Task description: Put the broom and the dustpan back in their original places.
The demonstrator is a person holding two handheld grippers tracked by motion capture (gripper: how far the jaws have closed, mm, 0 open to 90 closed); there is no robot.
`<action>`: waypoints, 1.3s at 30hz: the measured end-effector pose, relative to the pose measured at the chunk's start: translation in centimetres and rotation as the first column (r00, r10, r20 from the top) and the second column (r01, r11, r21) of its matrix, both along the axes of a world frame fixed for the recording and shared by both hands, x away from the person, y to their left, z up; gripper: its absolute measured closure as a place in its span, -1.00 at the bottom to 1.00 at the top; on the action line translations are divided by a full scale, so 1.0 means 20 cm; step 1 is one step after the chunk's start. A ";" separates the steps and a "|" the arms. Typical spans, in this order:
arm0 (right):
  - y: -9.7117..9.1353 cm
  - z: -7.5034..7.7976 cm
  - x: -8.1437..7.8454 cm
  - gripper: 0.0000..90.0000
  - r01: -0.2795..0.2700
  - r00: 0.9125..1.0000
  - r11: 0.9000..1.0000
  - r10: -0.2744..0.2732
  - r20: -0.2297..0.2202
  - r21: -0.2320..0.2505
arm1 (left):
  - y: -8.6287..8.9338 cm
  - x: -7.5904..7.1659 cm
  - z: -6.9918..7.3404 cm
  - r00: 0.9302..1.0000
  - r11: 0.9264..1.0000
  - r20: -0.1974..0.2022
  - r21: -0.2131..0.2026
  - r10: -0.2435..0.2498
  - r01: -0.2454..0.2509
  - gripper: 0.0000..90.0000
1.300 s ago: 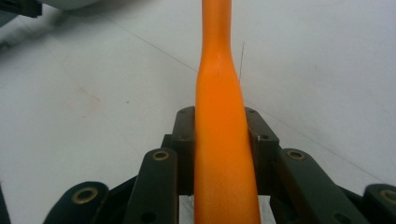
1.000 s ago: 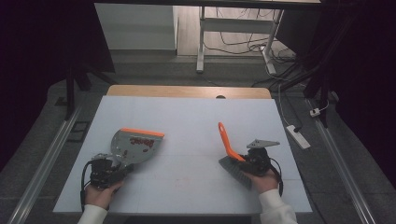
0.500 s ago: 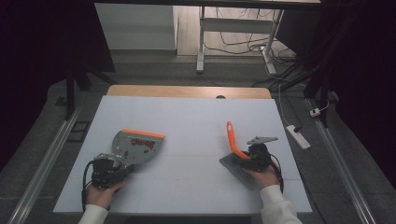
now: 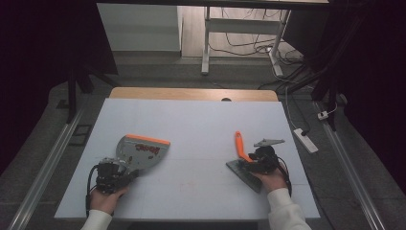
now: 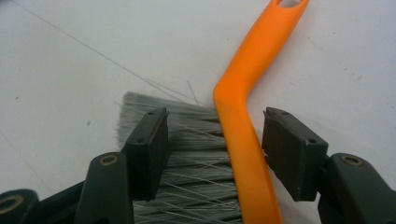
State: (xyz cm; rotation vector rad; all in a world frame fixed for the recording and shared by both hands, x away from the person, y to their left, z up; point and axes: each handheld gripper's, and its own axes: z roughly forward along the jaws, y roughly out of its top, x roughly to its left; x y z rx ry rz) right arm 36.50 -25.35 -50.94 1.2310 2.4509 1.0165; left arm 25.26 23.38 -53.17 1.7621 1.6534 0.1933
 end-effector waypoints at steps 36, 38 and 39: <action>0.08 0.09 -0.19 -0.07 -0.260 0.954 0.965 0.251 0.162 0.038 | -0.09 0.02 0.12 0.878 0.899 0.193 0.089 -0.439 0.430 -0.22; 0.09 0.09 -0.19 -0.07 -0.272 0.951 0.962 0.262 0.165 0.035 | -0.10 0.03 0.12 0.870 0.891 0.190 0.079 -0.454 0.448 -0.22; 0.09 0.09 -0.20 -0.07 -0.276 0.949 0.960 0.267 0.167 0.037 | -0.11 0.03 0.12 0.868 0.889 0.190 0.074 -0.458 0.453 -0.22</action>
